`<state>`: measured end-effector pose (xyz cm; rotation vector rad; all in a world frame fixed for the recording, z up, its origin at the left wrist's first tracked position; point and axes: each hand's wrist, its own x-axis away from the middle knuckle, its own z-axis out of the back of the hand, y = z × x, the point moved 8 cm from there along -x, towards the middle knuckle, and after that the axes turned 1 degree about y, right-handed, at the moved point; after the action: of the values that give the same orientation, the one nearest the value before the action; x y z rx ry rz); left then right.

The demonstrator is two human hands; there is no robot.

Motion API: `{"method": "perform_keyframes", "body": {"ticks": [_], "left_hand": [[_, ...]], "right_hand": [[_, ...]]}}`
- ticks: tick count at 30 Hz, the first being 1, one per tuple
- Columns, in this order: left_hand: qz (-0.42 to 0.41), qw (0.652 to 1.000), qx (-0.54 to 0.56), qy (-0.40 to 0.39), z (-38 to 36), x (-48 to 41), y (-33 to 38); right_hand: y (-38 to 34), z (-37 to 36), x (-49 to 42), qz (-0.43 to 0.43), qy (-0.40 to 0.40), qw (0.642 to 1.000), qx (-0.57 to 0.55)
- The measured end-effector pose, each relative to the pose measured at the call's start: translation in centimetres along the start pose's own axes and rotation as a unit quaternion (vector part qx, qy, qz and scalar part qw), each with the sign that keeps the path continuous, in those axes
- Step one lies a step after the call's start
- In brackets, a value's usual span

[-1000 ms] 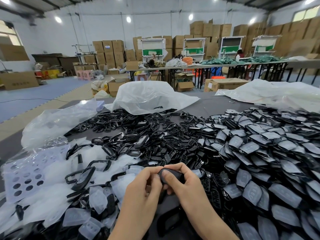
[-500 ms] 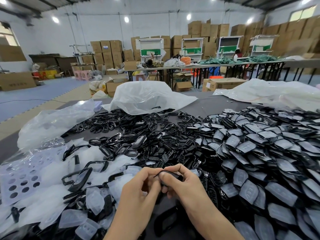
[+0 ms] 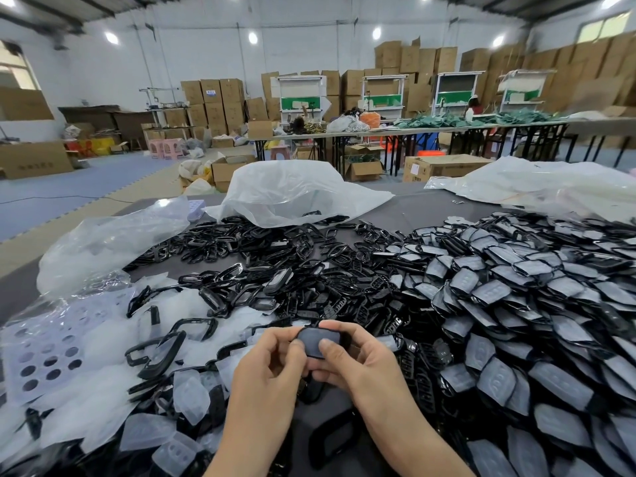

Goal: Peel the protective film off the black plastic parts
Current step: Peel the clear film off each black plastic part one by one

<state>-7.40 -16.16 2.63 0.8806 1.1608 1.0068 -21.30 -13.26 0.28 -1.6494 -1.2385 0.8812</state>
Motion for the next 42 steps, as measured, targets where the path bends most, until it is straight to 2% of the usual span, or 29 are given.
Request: {"method": "perform_keyframes", "body": {"ticks": [5, 8, 13, 18, 20, 22, 25, 28, 31, 34, 37, 40, 42], "left_hand": [[-0.039, 0.998, -0.047, -0.012, -0.1, 0.1, 0.6], [-0.119, 0.986, -0.115, -0.014, -0.1, 0.9, 1.7], [-0.281, 0.911, -0.3, -0.043, -1.2, 2.0, 3.5], [-0.334, 0.885, -0.297, -0.126, -3.3, 3.4, 4.2], [-0.328, 0.886, -0.297, -0.136, -3.8, 3.7, 4.1], [-0.306, 0.908, -0.265, -0.111, -3.5, 3.5, 3.9], [-0.208, 0.963, -0.17, -0.031, -1.3, 2.2, 2.8], [-0.104, 0.993, -0.061, -0.003, -0.1, 0.9, 1.4], [-0.041, 0.999, -0.012, -0.022, -0.2, 0.1, 0.6], [-0.02, 1.0, 0.011, -0.016, 0.3, -0.3, 0.0], [-0.011, 0.999, 0.04, -0.027, 0.2, -0.2, 0.1], [-0.024, 0.998, 0.039, -0.04, -0.8, 0.3, 0.5], [-0.058, 0.997, 0.024, -0.042, -1.2, 1.0, 1.2]], "right_hand": [[-0.3, 0.5, -0.1, -0.009, 0.016, 1.0, -0.001], [-0.4, 0.8, 0.0, -0.015, 0.026, 1.0, -0.003], [-0.6, 1.3, -0.1, -0.018, 0.05, 0.997, -0.052], [-0.3, 1.7, -0.2, -0.027, 0.054, 0.996, -0.058], [-0.3, 1.9, -0.2, -0.028, 0.057, 0.996, -0.056], [-0.5, 1.9, -0.2, -0.021, 0.057, 0.997, -0.048], [-0.5, 1.9, -0.2, -0.014, 0.061, 0.997, -0.05], [-0.5, 1.5, -0.1, -0.011, 0.044, 0.998, -0.048], [-0.4, 0.3, 0.3, 0.005, -0.003, 1.0, 0.016], [-0.6, -0.6, 0.7, 0.025, -0.048, 0.994, 0.09], [-0.9, -0.6, 1.4, 0.025, -0.074, 0.991, 0.111], [-1.3, 0.5, 2.0, 0.02, -0.073, 0.98, 0.185], [-3.1, 2.3, 1.8, 0.037, -0.032, 0.973, 0.224]]}}
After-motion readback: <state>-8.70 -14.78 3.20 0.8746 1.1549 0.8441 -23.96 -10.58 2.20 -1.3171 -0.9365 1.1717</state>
